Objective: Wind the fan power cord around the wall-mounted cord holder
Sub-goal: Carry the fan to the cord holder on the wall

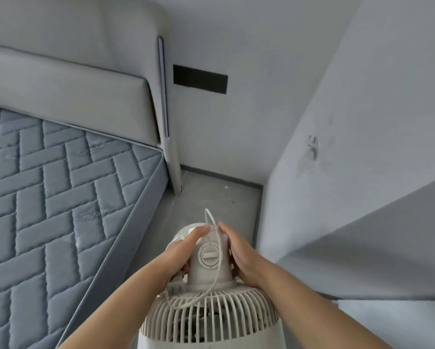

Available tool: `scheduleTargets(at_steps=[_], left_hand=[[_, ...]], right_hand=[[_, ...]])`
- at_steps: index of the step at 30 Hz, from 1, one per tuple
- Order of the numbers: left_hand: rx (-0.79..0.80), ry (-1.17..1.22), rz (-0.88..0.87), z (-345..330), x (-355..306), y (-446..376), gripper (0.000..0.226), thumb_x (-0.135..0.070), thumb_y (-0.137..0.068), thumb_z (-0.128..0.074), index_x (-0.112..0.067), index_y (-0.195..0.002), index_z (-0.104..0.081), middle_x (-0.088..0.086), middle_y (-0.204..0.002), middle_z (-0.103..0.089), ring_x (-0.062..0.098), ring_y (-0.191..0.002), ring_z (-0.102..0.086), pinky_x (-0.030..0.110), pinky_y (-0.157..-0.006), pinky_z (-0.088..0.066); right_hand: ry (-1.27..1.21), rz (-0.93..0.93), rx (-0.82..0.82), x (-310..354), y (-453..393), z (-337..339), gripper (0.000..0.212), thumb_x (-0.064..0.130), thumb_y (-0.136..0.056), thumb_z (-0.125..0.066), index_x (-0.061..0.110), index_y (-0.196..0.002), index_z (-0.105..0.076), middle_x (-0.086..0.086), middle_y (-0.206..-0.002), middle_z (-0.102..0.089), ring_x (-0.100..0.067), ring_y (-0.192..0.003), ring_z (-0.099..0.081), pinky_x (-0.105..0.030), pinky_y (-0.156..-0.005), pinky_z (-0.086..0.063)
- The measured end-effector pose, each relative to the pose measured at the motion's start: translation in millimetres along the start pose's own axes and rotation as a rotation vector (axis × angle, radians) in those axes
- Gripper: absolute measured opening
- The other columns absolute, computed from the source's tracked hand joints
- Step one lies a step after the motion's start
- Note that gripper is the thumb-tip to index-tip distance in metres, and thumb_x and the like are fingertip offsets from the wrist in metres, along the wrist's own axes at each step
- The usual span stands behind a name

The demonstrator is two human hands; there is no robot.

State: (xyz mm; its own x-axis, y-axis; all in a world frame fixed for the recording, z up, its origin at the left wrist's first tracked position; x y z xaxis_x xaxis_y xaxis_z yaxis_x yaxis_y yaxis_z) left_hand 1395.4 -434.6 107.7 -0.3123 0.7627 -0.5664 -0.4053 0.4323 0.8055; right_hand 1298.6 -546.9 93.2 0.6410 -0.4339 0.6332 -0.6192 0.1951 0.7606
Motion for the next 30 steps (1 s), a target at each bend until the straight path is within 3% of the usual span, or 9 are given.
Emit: scheduleTargets(at_steps=[3, 7, 9, 14, 18, 22, 25, 30], left_hand=[[0.017, -0.065, -0.017, 18.8, -44.8, -45.5, 0.070, -0.082, -0.067, -0.047, -0.015, -0.084, -0.057, -0.001, -0.056, -0.041, 0.013, -0.049, -0.036, 0.026, -0.052, -0.033], [0.076, -0.167, -0.032, 37.6, -101.1, -111.0, 0.074, -0.088, -0.057, -0.045, -0.018, -0.079, -0.057, 0.000, -0.060, -0.043, 0.014, -0.048, -0.037, 0.027, -0.052, -0.032], [0.098, -0.212, -0.018, 44.9, -129.9, -144.4, 0.076, -0.088, -0.057, -0.046, -0.017, -0.078, -0.058, 0.001, -0.062, -0.047, 0.014, -0.048, -0.039, 0.026, -0.051, -0.033], [0.145, -0.362, -0.007, 51.9, -192.2, -206.1, 0.073, -0.086, -0.059, -0.046, -0.017, -0.082, -0.059, 0.005, -0.068, -0.051, 0.016, -0.050, -0.042, 0.026, -0.049, -0.033], [0.233, -0.584, -0.024, 46.7, -228.8, -246.4, 0.070, -0.082, -0.061, -0.043, -0.016, -0.080, -0.056, 0.003, -0.057, -0.045, 0.016, -0.043, -0.038, 0.025, -0.046, -0.031], [0.405, -0.760, -0.021, 48.3, -270.2, -296.3, 0.077, -0.086, -0.059, -0.045, -0.015, -0.085, -0.062, 0.007, -0.069, -0.053, 0.017, -0.051, -0.044, 0.026, -0.050, -0.034], [0.507, -0.860, -0.041, 46.1, -298.9, -339.3, 0.077, -0.087, -0.058, -0.046, -0.017, -0.087, -0.061, 0.008, -0.074, -0.053, 0.019, -0.056, -0.045, 0.027, -0.054, -0.035], [0.596, -1.053, -0.048, 39.0, -338.3, -391.3, 0.077, -0.085, -0.064, -0.045, -0.018, -0.097, -0.061, 0.002, -0.065, -0.058, 0.011, -0.044, -0.048, 0.019, -0.044, -0.035]], right_hand=[[-0.064, 0.013, -0.039, 38.2, -38.7, 18.1, 0.057, 0.055, -0.097, -0.026, 0.022, -0.096, -0.073, 0.004, -0.083, -0.074, -0.010, -0.081, -0.067, -0.027, -0.074, -0.048], [-0.133, -0.027, -0.129, 82.8, -88.1, 40.8, 0.059, 0.063, -0.091, -0.030, 0.025, -0.094, -0.074, 0.001, -0.094, -0.075, -0.018, -0.100, -0.065, -0.042, -0.100, -0.045], [-0.166, -0.038, -0.148, 101.2, -117.0, 55.7, 0.058, 0.065, -0.090, -0.031, 0.025, -0.094, -0.074, 0.000, -0.096, -0.075, -0.020, -0.101, -0.064, -0.046, -0.103, -0.042], [-0.391, -0.031, -0.223, 136.6, -161.8, 75.8, 0.062, 0.059, -0.091, -0.031, 0.016, -0.094, -0.076, -0.009, -0.094, -0.076, -0.023, -0.089, -0.070, -0.036, -0.081, -0.054], [-0.656, 0.018, -0.233, 147.4, -189.6, 83.3, 0.067, 0.056, -0.087, -0.031, 0.007, -0.107, -0.073, -0.022, -0.109, -0.071, -0.036, -0.106, -0.066, -0.047, -0.094, -0.053], [-0.824, 0.070, -0.262, 166.5, -219.9, 93.6, 0.071, 0.056, -0.088, -0.025, 0.008, -0.107, -0.073, -0.022, -0.107, -0.072, -0.034, -0.102, -0.068, -0.046, -0.092, -0.054], [-0.955, 0.074, -0.389, 183.2, -250.2, 100.3, 0.068, 0.058, -0.087, -0.029, 0.010, -0.111, -0.071, -0.022, -0.109, -0.071, -0.035, -0.104, -0.068, -0.051, -0.093, -0.052], [-1.117, 0.059, -0.620, 205.6, -287.2, 110.6, 0.061, 0.054, -0.087, -0.037, 0.008, -0.101, -0.074, -0.020, -0.095, -0.075, -0.033, -0.087, -0.072, -0.039, -0.070, -0.059]])
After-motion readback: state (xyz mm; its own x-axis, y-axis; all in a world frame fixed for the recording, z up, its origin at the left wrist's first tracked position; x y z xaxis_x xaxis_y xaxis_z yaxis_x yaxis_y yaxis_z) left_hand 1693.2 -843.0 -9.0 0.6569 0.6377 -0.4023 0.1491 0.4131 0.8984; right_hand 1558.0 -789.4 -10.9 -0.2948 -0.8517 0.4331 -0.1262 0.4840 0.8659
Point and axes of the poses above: each hand's wrist, its own y-axis away from the middle knuckle, its own z-axis out of the back of the hand, x = y × z, the point moved 2 cm from there along -y, towards the middle knuckle
